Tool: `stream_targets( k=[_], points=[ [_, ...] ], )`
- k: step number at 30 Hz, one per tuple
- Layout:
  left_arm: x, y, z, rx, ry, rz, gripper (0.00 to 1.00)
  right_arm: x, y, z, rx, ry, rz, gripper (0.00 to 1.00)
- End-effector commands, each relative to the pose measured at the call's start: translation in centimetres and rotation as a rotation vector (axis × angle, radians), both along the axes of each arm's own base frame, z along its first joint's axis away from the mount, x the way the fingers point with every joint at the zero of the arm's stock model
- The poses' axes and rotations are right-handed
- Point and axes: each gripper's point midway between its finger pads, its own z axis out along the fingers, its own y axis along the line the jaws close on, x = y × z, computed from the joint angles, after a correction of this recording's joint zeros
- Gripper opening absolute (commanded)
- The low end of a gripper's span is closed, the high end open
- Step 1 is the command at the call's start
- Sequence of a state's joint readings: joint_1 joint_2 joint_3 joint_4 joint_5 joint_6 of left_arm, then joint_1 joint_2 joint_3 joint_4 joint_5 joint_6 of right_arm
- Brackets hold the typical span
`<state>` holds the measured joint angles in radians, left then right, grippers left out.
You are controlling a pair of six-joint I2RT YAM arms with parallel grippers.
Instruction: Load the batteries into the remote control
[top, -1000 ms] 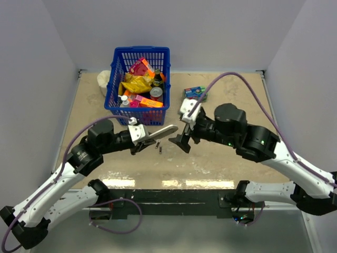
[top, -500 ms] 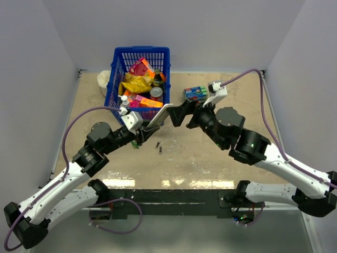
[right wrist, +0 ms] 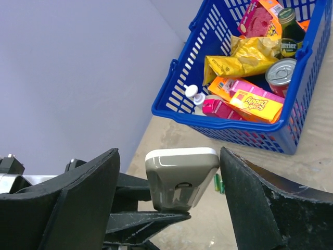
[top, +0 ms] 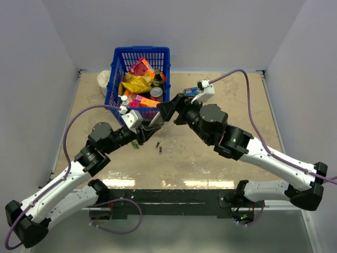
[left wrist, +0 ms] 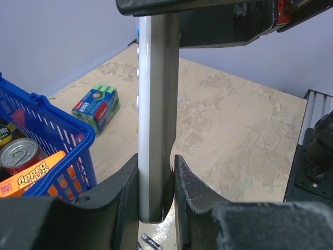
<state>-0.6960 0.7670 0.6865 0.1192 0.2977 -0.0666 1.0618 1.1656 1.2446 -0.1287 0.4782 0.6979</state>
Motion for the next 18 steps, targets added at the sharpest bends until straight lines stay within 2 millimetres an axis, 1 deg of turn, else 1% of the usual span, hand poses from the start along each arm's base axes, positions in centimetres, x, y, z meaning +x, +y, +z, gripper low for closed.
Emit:
stream_targets(
  k=[1, 4, 5, 6, 7, 9, 10, 11, 12, 13, 14, 15, 18],
  points=[
    [0.0, 0.2, 2.5, -0.079, -0.059, 0.013, 0.00, -0.1, 1.0, 2.1, 0.102, -0.015, 0.026, 0.78],
    [-0.1, 0.3, 2.5, -0.083, -0.061, 0.014, 0.00, -0.3, 1.8, 1.8, 0.101, -0.007, 0.056, 0.72],
    [-0.1, 0.3, 2.7, -0.086, -0.065, 0.013, 0.00, -0.3, 1.9, 1.7, 0.097, -0.005, 0.064, 0.68],
    [-0.2, 0.3, 2.7, -0.087, -0.064, 0.011, 0.00, -0.4, 2.0, 1.6, 0.093, -0.005, 0.068, 0.61],
    [-0.2, 0.3, 2.7, -0.088, -0.061, 0.009, 0.00, -0.4, 2.0, 1.5, 0.084, -0.007, 0.070, 0.48],
    [-0.3, 0.2, 2.7, -0.086, -0.055, 0.002, 0.00, -0.4, 2.0, 1.3, 0.067, -0.013, 0.075, 0.32],
    [-0.5, 0.0, 2.6, -0.086, -0.049, -0.016, 0.03, -0.5, 1.8, 1.4, 0.051, -0.024, 0.077, 0.15],
    [-0.6, -0.1, 2.6, -0.084, -0.043, -0.023, 0.08, -0.5, 1.8, 1.3, 0.037, -0.031, 0.078, 0.10],
    [-0.7, -0.2, 2.5, -0.079, -0.036, -0.033, 0.21, -0.5, 1.6, 1.4, 0.024, -0.040, 0.082, 0.04],
    [-1.1, -0.4, 2.5, -0.070, -0.040, -0.056, 0.29, -0.7, 1.6, 1.4, -0.011, -0.070, 0.097, 0.00],
    [-1.3, -0.5, 2.5, -0.057, -0.034, -0.068, 0.38, -0.7, 1.4, 1.6, -0.029, -0.087, 0.102, 0.00],
    [-1.5, -0.5, 2.5, -0.047, -0.035, -0.081, 0.55, -0.8, 1.2, 1.9, -0.046, -0.102, 0.105, 0.00],
    [-2.3, -0.9, 2.2, 0.010, -0.039, -0.140, 0.76, -1.3, 0.6, 2.6, -0.128, -0.181, 0.141, 0.00]
  ],
)
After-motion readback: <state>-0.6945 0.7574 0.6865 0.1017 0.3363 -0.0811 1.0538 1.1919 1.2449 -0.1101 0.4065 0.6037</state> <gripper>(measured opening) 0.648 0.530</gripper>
